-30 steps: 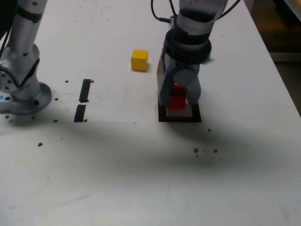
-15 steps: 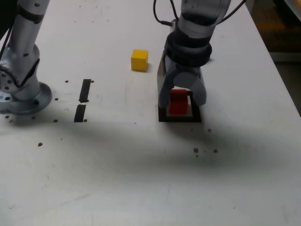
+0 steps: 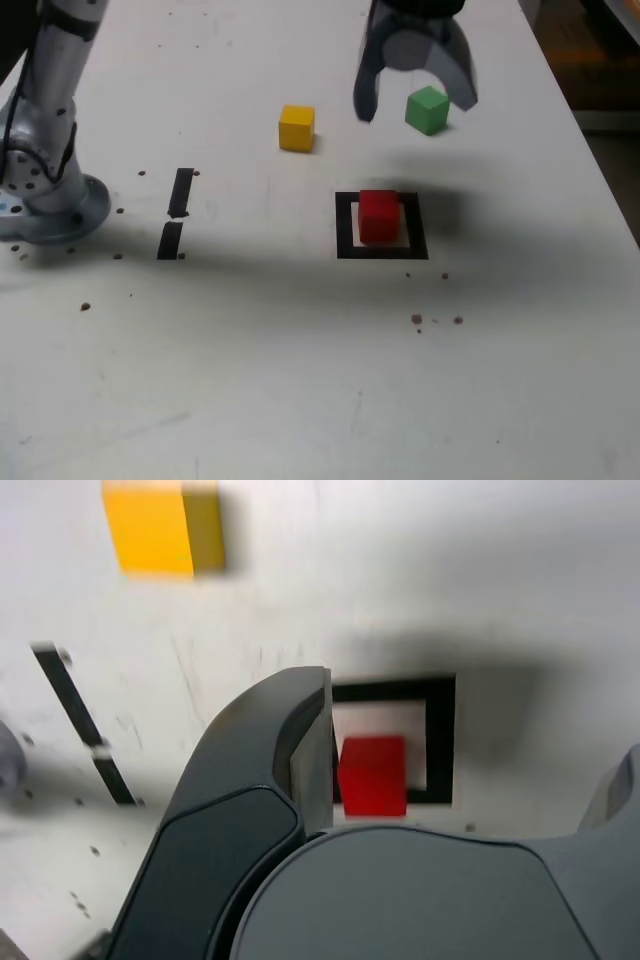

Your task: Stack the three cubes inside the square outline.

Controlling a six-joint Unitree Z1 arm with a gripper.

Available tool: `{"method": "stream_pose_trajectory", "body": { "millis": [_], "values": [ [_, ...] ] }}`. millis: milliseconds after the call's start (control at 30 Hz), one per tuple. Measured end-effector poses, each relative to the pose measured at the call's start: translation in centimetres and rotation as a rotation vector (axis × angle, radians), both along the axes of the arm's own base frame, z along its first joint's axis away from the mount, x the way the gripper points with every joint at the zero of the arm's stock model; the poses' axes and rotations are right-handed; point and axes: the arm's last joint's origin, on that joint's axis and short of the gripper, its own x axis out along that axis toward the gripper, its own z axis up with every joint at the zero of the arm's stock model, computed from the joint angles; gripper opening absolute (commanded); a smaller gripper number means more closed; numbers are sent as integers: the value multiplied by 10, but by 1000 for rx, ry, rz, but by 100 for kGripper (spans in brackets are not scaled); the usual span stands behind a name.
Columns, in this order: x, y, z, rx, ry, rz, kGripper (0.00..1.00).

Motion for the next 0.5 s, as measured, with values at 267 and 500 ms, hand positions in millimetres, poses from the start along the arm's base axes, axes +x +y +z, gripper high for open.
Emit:
{"method": "stream_pose_trajectory", "body": {
  "millis": [267,500],
  "values": [
    [9,60,1,72,15,-181,100],
    [11,73,-21,107,125,-310,99]
  ]
}}
